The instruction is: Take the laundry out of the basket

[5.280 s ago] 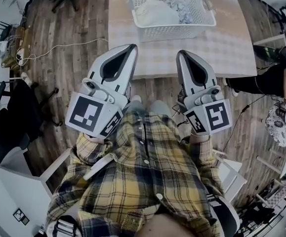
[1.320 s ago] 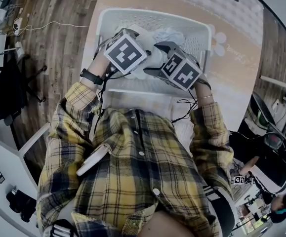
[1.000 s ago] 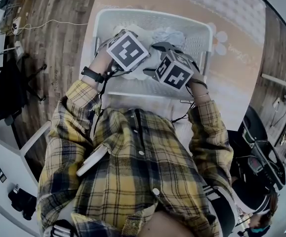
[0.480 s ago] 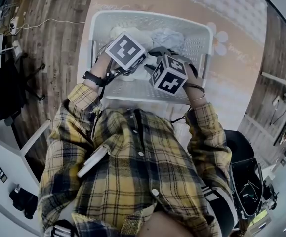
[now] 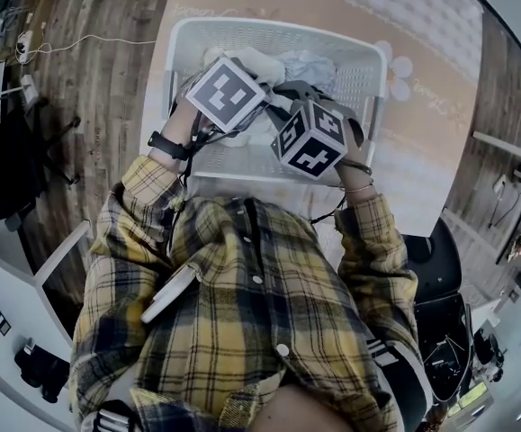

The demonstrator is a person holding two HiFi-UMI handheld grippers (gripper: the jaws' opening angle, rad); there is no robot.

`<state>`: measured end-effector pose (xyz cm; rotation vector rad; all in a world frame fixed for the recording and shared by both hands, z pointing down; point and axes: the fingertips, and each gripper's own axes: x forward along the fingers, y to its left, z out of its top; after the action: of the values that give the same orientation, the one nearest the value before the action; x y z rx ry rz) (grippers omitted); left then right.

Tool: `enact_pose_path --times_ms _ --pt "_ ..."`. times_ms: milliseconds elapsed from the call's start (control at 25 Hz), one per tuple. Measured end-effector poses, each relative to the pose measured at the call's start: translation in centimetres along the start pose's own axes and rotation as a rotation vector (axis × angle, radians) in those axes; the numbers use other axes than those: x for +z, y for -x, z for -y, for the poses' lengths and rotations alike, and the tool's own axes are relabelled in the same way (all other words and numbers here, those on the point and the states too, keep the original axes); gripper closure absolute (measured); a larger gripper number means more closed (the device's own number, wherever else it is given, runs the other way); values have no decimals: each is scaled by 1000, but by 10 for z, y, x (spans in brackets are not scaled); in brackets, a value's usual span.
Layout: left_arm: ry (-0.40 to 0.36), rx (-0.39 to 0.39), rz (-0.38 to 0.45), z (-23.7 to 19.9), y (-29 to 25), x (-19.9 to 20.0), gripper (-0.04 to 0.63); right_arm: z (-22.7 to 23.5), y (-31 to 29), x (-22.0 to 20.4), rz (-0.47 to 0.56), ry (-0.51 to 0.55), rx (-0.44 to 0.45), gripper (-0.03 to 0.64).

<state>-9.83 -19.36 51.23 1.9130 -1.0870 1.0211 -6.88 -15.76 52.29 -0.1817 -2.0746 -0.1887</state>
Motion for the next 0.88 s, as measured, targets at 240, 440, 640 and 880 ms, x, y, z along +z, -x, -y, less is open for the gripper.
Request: enact_pose_path --times_ms 240,440,640,880 --pt "51 -40 101 13 34 11 492 8 30 24 65 -24 -94 491" --pt "53 -20 233 23 71 30 492 10 63 44 144 -56 -200 491" --pt "43 2 332 35 109 36 492 5 96 65 195 -40 -299 492" --pt "28 26 452 51 155 46 495 -4 136 88 253 -14 -413 494"
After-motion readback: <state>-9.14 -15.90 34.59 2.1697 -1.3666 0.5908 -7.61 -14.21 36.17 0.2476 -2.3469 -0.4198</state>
